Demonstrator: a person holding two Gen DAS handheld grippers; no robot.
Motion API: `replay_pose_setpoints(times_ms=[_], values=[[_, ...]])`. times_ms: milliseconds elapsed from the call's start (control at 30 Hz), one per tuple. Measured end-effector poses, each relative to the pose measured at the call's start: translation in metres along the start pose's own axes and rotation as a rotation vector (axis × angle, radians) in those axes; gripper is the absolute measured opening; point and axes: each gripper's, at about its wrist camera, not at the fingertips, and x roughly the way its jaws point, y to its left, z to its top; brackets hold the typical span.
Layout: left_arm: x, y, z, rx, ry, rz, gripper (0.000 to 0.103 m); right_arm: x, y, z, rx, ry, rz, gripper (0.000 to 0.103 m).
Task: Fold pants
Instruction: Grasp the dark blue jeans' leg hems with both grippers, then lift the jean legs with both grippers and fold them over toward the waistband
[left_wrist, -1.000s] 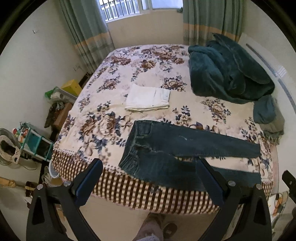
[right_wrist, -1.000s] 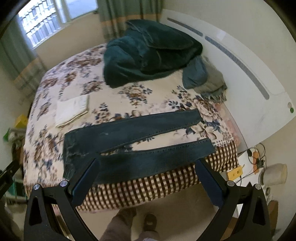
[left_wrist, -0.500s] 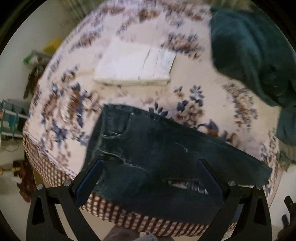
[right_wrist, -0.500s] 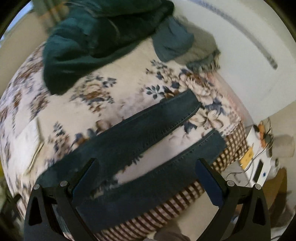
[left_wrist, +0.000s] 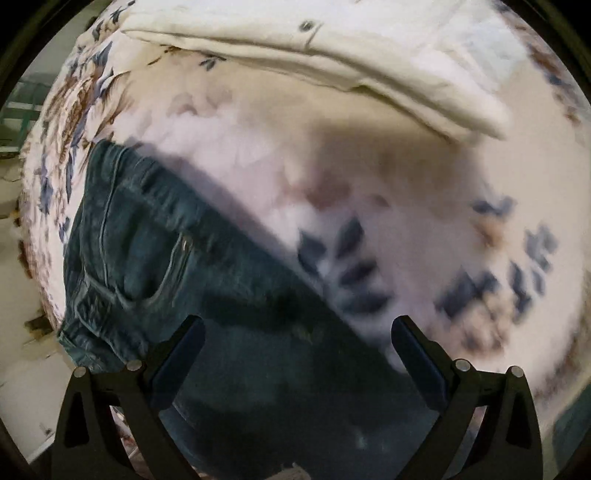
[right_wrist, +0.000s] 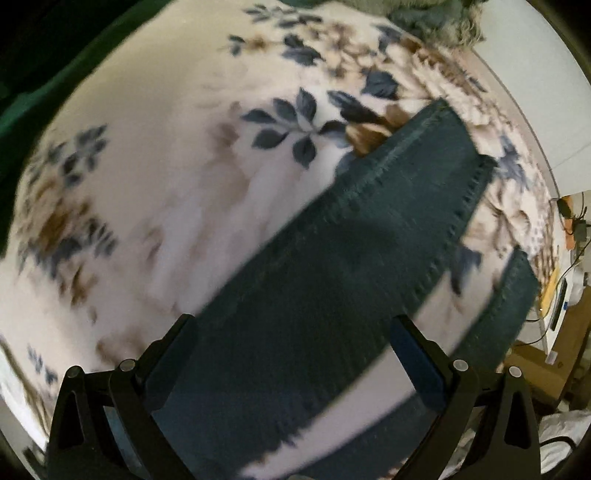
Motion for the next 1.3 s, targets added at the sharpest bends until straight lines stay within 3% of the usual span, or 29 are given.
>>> replay_pose_setpoints(times_ms=[133,267,333,433,500,567,600,633,667,800,900,1067,1100,1233,1300], values=[[0.017,0.003,0.002,-0.029,0.016,0.091,0.103,0.036,-0.009,0.027,0.069,0.059,-0.025,0.103],[0.016,0.005,-0.004,-0.035,0.004,0.088,0.103,0.064,-0.021,0.04,0.12,0.104,-0.007,0.102],[0.01,0.005,-0.006,-0.039,-0.015,0.072,0.1,0.074,-0.027,0.045,0.126,0.116,0.003,0.096],[-0.004,0.011,-0.009,-0.037,-0.071,0.029,0.074,0.086,-0.038,0.046,0.131,0.119,0.015,0.082],[-0.014,0.026,-0.011,-0.048,-0.103,0.006,0.033,0.09,-0.048,0.047,0.116,0.113,0.031,0.07],[-0.025,0.041,-0.018,-0.077,-0.123,-0.059,0.021,0.093,-0.056,0.047,0.097,0.106,0.047,0.05],[-0.029,0.049,-0.022,-0.089,-0.132,-0.089,0.016,0.094,-0.06,0.046,0.09,0.104,0.06,0.035],[-0.035,0.058,-0.027,-0.1,-0.139,-0.127,0.015,0.094,-0.065,0.044,0.087,0.106,0.076,0.02],[-0.041,0.067,-0.034,-0.108,-0.146,-0.169,0.012,0.095,-0.07,0.043,0.082,0.108,0.092,0.015],[-0.081,0.104,-0.064,-0.137,-0.196,-0.319,0.009,0.084,-0.087,0.031,0.045,0.069,0.137,0.008],[-0.116,0.136,-0.091,-0.151,-0.229,-0.419,0.009,0.07,-0.115,0.016,0.025,0.018,0.184,0.007],[-0.133,0.213,-0.133,-0.133,-0.276,-0.531,0.009,0.04,-0.167,-0.017,0.016,-0.039,0.252,0.007],[-0.126,0.222,-0.143,-0.133,-0.281,-0.543,0.009,0.036,-0.184,-0.028,0.019,-0.046,0.268,0.007],[-0.111,0.26,-0.185,-0.139,-0.271,-0.589,0.009,-0.041,-0.186,-0.08,0.004,-0.067,0.274,0.006],[-0.092,0.284,-0.204,-0.145,-0.247,-0.603,0.009,-0.051,-0.204,-0.107,-0.016,-0.087,0.246,0.006]])
